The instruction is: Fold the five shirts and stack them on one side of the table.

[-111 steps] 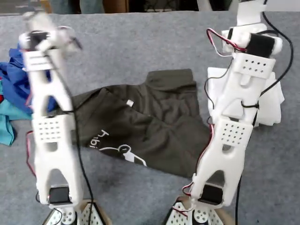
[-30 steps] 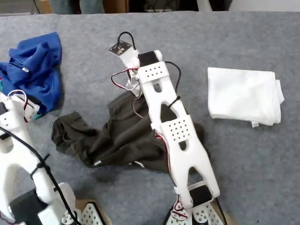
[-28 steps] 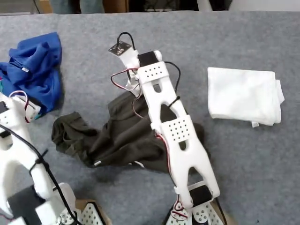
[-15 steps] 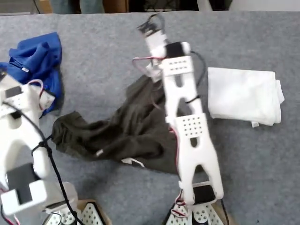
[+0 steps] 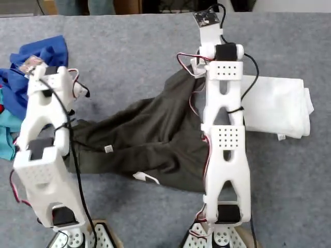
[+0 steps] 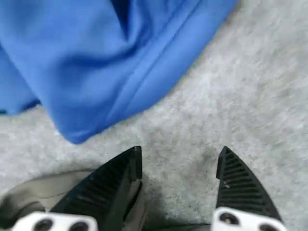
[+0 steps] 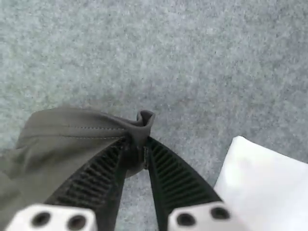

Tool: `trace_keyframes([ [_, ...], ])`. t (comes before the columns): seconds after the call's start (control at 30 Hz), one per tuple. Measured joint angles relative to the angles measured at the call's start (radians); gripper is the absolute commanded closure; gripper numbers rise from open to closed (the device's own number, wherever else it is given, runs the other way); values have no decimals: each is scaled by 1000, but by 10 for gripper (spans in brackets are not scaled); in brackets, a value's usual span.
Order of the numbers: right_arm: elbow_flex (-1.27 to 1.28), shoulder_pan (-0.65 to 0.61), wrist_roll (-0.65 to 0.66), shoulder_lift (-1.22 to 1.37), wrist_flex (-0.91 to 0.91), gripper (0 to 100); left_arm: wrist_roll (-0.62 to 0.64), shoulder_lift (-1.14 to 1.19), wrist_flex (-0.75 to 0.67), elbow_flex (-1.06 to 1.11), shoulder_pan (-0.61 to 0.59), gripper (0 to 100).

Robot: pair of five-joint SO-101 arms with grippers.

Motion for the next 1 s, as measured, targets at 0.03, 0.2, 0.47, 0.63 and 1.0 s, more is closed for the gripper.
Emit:
trace_keyframes([
  [0.03,0,0,0,0,-3,985,0,34,35,-46,5,737],
  [0.2,-3,0,0,29,-11,985,3,169,181,-241,9,737],
  [0.47,-8,0,0,29,-11,985,-6,253,474,-440,21,737],
  [0.63,-8,0,0,29,-11,985,-20,255,491,-443,21,757],
  [1.0,-8,0,14,29,-20,985,-46,262,491,-420,21,784],
])
